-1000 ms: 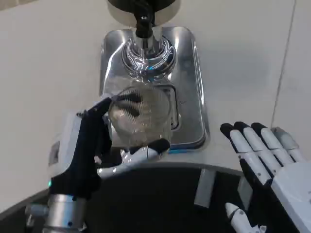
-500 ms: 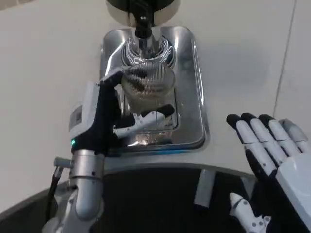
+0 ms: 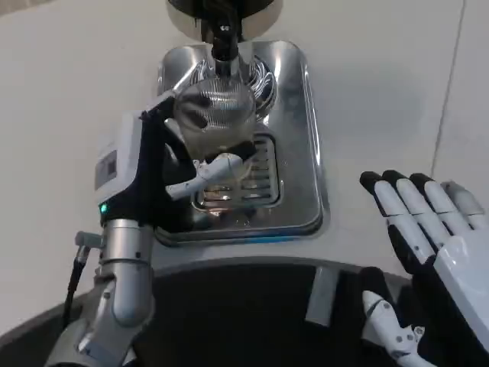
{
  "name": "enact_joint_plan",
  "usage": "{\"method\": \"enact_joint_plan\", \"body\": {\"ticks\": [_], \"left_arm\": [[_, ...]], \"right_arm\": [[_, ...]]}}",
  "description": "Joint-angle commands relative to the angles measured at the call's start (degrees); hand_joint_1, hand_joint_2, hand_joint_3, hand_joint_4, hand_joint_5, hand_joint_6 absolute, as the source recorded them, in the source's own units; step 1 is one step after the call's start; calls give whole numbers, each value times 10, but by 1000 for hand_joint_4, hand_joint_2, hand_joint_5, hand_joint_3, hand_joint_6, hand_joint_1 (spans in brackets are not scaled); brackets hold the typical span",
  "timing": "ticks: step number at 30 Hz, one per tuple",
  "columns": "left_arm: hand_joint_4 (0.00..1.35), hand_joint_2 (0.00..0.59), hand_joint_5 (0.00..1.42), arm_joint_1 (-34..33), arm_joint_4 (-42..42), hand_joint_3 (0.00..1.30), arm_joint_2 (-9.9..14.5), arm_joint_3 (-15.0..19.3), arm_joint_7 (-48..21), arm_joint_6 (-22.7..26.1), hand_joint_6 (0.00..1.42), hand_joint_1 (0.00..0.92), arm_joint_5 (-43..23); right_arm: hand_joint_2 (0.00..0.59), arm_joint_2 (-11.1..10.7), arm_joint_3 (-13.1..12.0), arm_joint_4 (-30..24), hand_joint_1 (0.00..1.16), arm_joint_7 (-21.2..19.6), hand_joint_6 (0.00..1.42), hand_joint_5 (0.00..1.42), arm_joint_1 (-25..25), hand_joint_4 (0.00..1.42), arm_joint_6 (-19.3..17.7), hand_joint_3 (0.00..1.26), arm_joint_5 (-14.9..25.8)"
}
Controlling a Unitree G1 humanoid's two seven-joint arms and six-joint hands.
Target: Grasp the cup under the faucet to collect the drink, then remove the cup.
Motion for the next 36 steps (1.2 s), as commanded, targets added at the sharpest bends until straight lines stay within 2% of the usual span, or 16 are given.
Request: {"method": "enact_joint_plan", "body": {"ticks": [1, 10, 14, 20, 23, 25, 29, 32, 36], "left_arm": [[143, 41, 560, 21, -19, 312, 15, -5, -27, -19, 700, 173, -19], [87, 4, 507, 76, -107, 259, 23, 2, -59, -16, 607, 87, -36], [52, 0, 469, 108, -168, 215, 28, 10, -77, -9, 540, 58, -42], [14, 0, 383, 188, -306, 175, 58, 54, -110, 7, 407, 40, -59], [0, 0, 345, 232, -360, 159, 71, 81, -123, 12, 348, 34, -68], [0, 0, 292, 278, -399, 139, 82, 105, -130, 13, 305, 43, -65], [0, 38, 217, 366, -456, 109, 102, 144, -138, 8, 218, 107, -51], [0, 65, 186, 422, -488, 76, 104, 162, -138, 11, 192, 161, -33], [0, 70, 171, 466, -515, 56, 99, 171, -140, 20, 170, 174, -13]], "right_arm": [[581, -3, 0, 5, 0, -18, 0, 0, 17, 0, -11, 0, 9], [581, -3, 2, 5, 0, -30, 0, 0, 22, 0, -17, 0, 18], [581, 11, 14, 3, 0, -22, 0, 0, -6, 0, -1, 0, 29], [581, 34, 27, -10, 0, -7, 0, 0, -51, 0, 37, 0, 79], [580, 37, 29, -9, 0, 0, 0, 0, -76, 0, 54, 0, 102], [578, 40, 29, -1, 0, 11, 0, 0, -106, 0, 78, 0, 130], [576, 45, 32, 15, 2, 33, 0, 0, -163, 0, 126, 0, 173], [579, 46, 41, 23, 5, 51, 0, 0, -218, 0, 164, 0, 196], [581, 48, 47, 27, 12, 72, 0, 0, -276, 0, 218, 0, 226]]}}
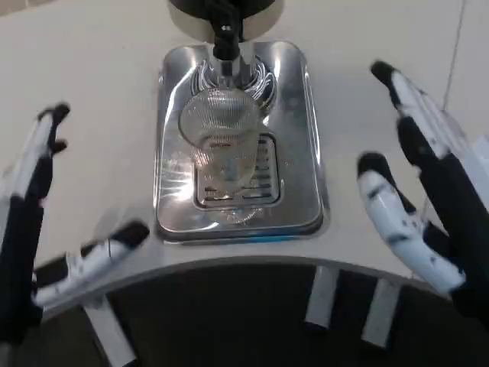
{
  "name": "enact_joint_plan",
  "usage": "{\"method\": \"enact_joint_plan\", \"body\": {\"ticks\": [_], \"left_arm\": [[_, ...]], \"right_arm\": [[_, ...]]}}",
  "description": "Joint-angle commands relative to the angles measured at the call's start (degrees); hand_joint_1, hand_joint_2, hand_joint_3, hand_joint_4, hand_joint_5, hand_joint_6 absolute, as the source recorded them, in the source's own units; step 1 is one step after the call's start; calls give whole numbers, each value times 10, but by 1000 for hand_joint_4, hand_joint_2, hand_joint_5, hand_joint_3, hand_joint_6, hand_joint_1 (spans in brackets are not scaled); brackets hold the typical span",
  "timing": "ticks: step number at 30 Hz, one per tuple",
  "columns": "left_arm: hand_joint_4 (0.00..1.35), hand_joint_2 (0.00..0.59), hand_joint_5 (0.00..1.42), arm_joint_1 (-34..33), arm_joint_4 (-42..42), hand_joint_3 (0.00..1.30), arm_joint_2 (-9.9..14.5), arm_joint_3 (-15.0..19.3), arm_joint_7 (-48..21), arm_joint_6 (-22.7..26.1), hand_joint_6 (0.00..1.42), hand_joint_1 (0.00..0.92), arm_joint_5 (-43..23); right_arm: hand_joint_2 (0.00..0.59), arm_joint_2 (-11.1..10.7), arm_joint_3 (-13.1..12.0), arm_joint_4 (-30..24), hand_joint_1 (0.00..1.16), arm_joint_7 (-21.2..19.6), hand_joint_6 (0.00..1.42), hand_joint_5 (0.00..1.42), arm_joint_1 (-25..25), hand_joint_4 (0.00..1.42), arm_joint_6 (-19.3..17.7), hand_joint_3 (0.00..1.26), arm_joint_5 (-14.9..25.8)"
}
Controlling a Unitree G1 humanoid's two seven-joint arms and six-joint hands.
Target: Grasp the cup under the faucet to collect the drink, then remove the cup.
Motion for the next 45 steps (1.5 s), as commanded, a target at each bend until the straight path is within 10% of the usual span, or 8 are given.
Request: {"method": "enact_joint_plan", "body": {"ticks": [1, 19, 34, 45], "left_arm": [[0, 71, 163, 48, -33, 47, -3, 8, -6, 12, 161, 175, 29], [0, 78, 125, 101, -62, 35, -28, -19, -15, 33, 138, 162, 75], [0, 82, 110, 103, -53, 28, -32, -17, -10, 32, 122, 151, 79], [0, 82, 109, 99, -37, 35, -26, -9, -12, 29, 121, 148, 68]], "right_arm": [[581, 1, 6, 1, 14, 25, 0, 0, -60, 0, 61, 0, 38], [581, -42, -29, 73, 87, -1, 0, 0, -129, 0, 76, 0, 265], [577, -51, 8, 100, 98, -35, 0, 0, -244, 0, 113, 0, 325], [574, -36, 26, 218, 103, -52, 0, 0, -334, 0, 126, 0, 375]]}}
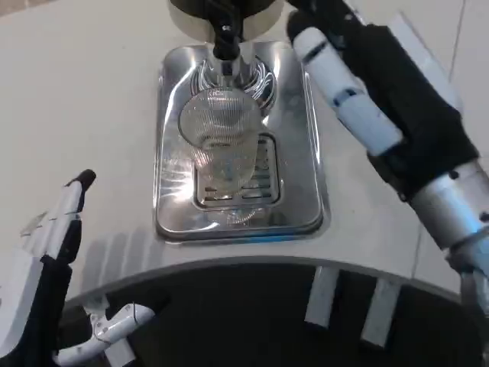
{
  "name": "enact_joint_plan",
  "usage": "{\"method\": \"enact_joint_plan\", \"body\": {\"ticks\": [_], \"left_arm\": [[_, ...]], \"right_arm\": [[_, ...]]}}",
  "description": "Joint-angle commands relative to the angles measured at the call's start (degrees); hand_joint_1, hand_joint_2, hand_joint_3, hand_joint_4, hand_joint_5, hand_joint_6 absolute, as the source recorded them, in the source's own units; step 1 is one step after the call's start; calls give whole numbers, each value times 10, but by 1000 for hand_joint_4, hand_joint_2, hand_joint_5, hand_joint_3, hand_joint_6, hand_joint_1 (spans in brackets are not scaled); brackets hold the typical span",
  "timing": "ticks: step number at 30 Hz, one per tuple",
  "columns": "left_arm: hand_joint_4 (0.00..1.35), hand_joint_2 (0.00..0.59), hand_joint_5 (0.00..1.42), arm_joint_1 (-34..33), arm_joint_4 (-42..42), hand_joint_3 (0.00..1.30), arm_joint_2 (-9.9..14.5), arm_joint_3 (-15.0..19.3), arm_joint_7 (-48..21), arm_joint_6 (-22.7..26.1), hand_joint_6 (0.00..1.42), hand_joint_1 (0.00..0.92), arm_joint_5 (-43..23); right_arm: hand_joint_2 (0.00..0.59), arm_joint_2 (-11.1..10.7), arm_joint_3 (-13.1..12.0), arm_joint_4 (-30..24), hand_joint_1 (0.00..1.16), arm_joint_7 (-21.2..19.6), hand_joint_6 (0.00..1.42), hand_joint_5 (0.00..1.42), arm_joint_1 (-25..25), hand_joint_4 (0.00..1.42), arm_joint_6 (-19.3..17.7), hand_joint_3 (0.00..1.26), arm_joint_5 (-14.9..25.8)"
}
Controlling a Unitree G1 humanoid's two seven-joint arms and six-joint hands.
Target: Grasp the cup under the faucet to collect the drink, then remove the cup.
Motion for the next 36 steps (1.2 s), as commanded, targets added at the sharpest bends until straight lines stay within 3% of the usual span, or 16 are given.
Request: {"method": "enact_joint_plan", "body": {"ticks": [1, 26, 33, 36], "left_arm": [[0, 82, 109, 4, 11, 37, 3, 8, 4, 1, 121, 148, -6], [0, 79, 109, 0, 38, 37, -1, 8, 14, -1, 121, 144, -13], [0, 79, 115, -1, 44, 35, -2, 9, 17, 0, 121, 143, -15], [0, 79, 118, -2, 48, 35, -1, 7, 19, -2, 121, 143, -14]], "right_arm": [[572, 7, 16, 27, 103, -8, 0, 0, -26, 0, 0, 0, 15], [542, 4, 77, 70, 50, 6, 0, 0, -85, 0, 17, 0, 51], [543, -2, 79, 91, 39, 20, 0, 0, -89, 0, 15, 0, 72], [543, -15, 86, 92, 36, 28, 0, 0, -96, 0, 2, 0, 66]]}}
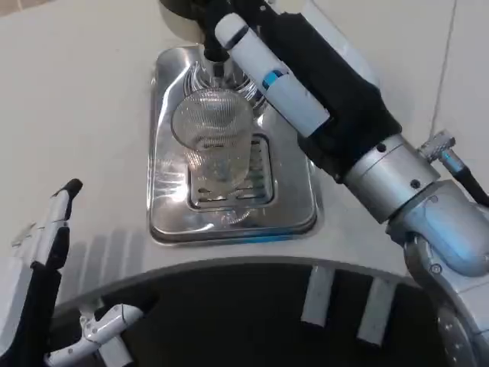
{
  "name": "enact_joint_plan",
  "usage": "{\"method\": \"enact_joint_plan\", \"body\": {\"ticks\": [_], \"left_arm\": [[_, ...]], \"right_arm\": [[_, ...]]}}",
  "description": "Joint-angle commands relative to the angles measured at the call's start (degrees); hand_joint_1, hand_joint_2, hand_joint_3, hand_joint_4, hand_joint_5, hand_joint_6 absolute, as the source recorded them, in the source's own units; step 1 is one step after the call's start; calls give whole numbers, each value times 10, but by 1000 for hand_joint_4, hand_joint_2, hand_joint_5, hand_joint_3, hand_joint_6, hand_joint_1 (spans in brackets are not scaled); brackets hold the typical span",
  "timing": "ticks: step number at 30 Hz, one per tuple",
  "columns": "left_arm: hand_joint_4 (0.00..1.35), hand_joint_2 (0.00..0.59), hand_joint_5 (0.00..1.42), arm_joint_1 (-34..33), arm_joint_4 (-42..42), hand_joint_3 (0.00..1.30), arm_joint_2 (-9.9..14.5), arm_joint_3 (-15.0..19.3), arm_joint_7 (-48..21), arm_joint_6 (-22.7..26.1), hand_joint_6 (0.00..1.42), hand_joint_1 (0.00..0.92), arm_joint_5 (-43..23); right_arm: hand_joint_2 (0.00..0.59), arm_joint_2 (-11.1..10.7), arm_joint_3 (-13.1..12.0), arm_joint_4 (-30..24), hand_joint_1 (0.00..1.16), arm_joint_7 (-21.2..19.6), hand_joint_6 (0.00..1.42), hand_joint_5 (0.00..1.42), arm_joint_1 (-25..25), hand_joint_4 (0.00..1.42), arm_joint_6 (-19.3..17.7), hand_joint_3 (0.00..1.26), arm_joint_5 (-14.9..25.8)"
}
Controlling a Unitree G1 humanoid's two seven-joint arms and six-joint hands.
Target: Grasp the cup under the faucet to collect the drink, then remove the cup.
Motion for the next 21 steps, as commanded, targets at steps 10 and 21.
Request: {"method": "enact_joint_plan", "body": {"ticks": [10, 21], "left_arm": [[0, 79, 121, -3, 17, 25, 1, -1, 10, -1, 134, 132, -3], [0, 63, 121, -14, 19, 2, -1, -2, 10, 18, 136, 78, 7]], "right_arm": [[525, -68, 55, 2, 0, 56, 0, 0, -42, 0, -12, 0, -33], [504, -143, 135, -39, 0, 92, 0, 0, -81, 0, -4, 0, -204]]}}
